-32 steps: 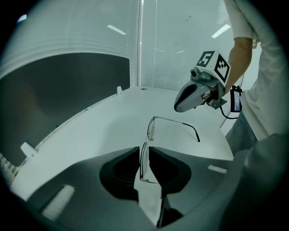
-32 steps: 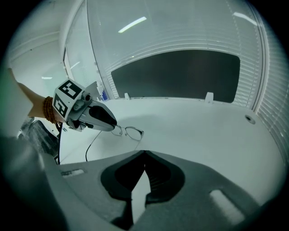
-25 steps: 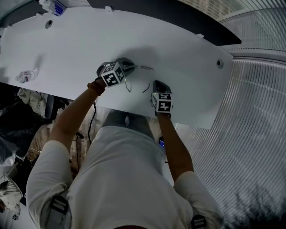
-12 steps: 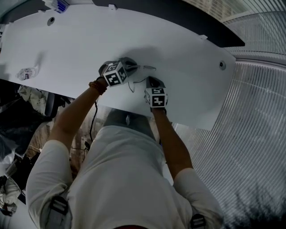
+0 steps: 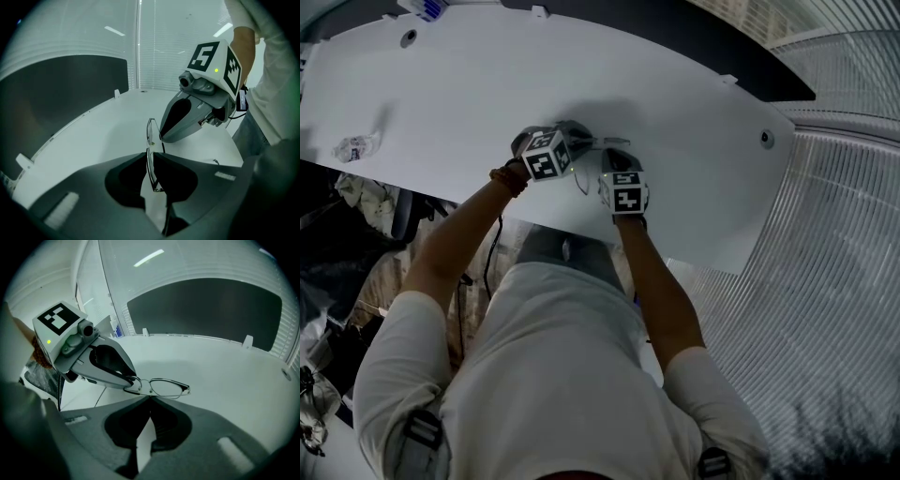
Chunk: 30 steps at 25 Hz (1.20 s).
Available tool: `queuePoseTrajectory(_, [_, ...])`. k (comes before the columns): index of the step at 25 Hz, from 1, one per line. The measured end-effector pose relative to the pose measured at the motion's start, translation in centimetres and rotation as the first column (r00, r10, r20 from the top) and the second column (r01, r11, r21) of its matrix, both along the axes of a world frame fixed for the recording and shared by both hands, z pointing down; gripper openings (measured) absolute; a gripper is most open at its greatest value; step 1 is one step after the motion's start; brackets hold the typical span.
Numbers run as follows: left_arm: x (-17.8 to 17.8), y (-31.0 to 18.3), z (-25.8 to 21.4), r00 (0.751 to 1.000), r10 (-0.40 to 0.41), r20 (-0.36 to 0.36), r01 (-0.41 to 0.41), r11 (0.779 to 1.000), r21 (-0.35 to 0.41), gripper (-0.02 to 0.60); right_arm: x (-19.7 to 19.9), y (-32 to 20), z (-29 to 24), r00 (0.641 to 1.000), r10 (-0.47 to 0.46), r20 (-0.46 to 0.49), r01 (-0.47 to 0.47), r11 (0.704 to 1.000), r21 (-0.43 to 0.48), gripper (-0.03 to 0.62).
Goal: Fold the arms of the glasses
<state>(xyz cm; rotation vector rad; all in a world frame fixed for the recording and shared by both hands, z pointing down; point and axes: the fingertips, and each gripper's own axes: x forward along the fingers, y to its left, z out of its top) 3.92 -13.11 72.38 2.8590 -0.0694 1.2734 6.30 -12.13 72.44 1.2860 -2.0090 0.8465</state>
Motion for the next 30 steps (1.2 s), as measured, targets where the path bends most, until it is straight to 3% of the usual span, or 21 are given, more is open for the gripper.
queuePoseTrajectory(9, [-0.1, 0.0, 0.0, 1.0, 0.006, 0.005, -0.006, 1.0, 0.008, 0.046, -0.2, 3.4, -2.7, 1.0, -0.012, 0.027, 0.012, 1.0, 0.027, 0.002])
queuePoseTrajectory(16, [-0.1, 0.0, 0.1, 1.0, 0.006, 0.012, -0.007, 1.0, 0.013, 0.043, -5.8, 8.9, -3.0, 0.984, -0.126, 0.125, 0.127, 0.992, 0.001, 0.002])
queuePoseTrajectory(21, [-0.1, 0.0, 0.2, 1.0, 0.012, 0.019, -0.012, 1.0, 0.015, 0.043, -9.1, 10.1, -2.0, 0.969, -0.203, 0.138, 0.208, 0.978, -0.019, 0.002])
queuePoseTrajectory(30, [-0.2, 0.1, 0.3, 0.999, 0.02, 0.025, -0.021, 1.0, 0.017, 0.043, -7.8, 9.8, -0.1, 0.975, -0.205, 0.085, 0.21, 0.976, -0.057, 0.002])
